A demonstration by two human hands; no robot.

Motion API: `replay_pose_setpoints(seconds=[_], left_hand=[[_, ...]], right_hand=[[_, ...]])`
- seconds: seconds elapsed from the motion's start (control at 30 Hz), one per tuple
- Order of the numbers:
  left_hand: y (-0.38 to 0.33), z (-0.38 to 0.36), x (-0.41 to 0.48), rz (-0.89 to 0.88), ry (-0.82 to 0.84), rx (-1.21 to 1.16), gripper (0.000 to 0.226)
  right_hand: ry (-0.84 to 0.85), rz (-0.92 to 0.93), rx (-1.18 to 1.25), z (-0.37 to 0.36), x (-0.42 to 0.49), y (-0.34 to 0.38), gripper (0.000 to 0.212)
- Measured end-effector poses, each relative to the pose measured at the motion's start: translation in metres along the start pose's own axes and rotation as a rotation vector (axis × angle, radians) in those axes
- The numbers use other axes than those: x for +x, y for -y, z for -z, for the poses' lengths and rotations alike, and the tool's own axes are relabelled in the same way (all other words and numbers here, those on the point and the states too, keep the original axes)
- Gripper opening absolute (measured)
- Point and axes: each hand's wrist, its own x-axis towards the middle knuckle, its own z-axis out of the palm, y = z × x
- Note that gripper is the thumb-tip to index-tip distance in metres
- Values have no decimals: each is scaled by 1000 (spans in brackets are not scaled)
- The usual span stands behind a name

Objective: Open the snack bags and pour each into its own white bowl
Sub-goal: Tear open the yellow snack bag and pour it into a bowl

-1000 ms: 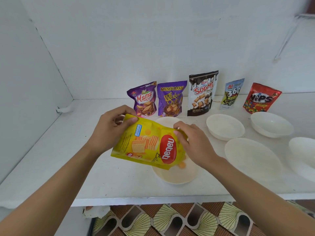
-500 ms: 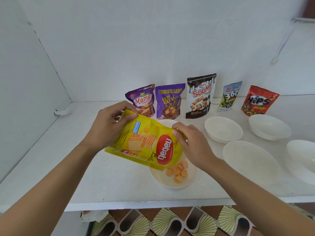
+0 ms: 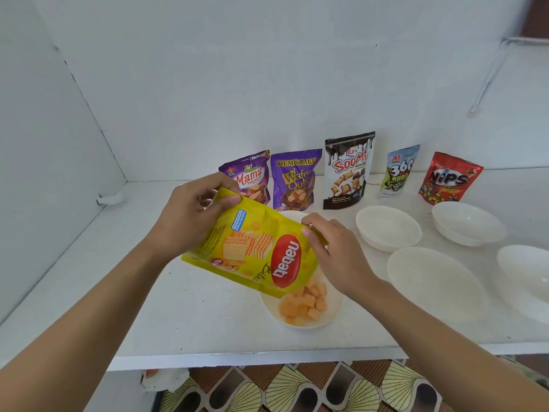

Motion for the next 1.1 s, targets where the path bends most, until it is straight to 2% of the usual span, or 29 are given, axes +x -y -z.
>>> replay_pose_setpoints(seconds=[0.37, 0.67, 1.1], left_hand=[[-5, 1, 2, 2, 13, 7, 6], [-7, 1, 4, -7, -9, -8, 5], [-16, 0, 7, -37, -3, 25, 6]], right_hand=[[-34, 3, 20, 0, -4, 2, 36], [-46, 1, 52, -1, -4, -1, 26], [-73, 21, 15, 1, -10, 1, 24]])
